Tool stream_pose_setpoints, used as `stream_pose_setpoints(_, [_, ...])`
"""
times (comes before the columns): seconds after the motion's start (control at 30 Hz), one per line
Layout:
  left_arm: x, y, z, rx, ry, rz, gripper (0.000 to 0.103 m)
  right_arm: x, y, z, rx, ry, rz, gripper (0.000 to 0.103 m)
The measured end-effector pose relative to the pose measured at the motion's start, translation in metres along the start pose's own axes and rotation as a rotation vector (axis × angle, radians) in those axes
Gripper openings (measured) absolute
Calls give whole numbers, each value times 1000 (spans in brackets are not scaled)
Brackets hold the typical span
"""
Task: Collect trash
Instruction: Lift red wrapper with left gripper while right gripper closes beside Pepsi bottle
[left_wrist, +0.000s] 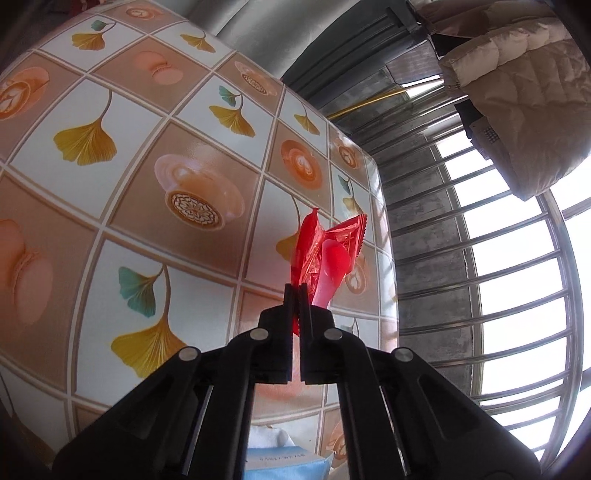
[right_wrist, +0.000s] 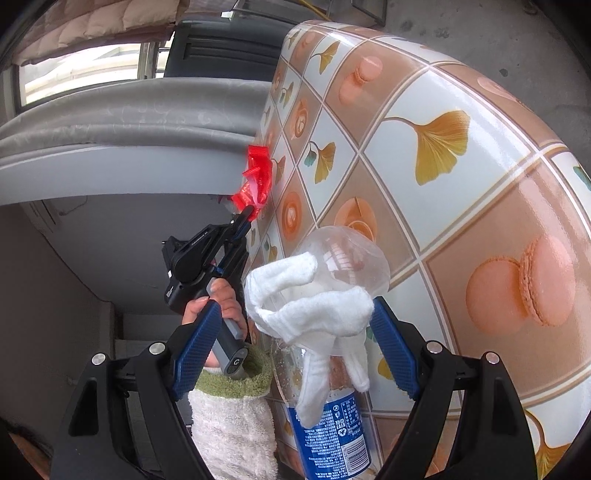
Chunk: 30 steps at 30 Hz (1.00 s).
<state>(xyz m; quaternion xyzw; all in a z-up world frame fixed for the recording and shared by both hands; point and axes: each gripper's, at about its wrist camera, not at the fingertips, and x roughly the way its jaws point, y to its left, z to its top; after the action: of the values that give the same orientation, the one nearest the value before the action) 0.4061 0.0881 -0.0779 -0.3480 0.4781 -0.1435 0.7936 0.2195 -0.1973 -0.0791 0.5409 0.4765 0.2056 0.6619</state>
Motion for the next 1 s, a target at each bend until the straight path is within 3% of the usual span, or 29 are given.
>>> stream_pose_setpoints(0.1, [-17,-4,-9,44,-23,1,0,1,0,3,-6,-12,-21,80])
stream_pose_setpoints(0.27, [-48,-12,-25,111,-67,-14,0,2,-3,8,4,-31,-43,68])
stream_pose_setpoints(0.7, [-104,-25,-75,254,-159,-34,0,-7,8,5,-44,-75,-13,9])
stream_pose_setpoints(1.0, [-142,-27,-85,296,-254,-33,0,-26,79,-11,-270,-91,137,5])
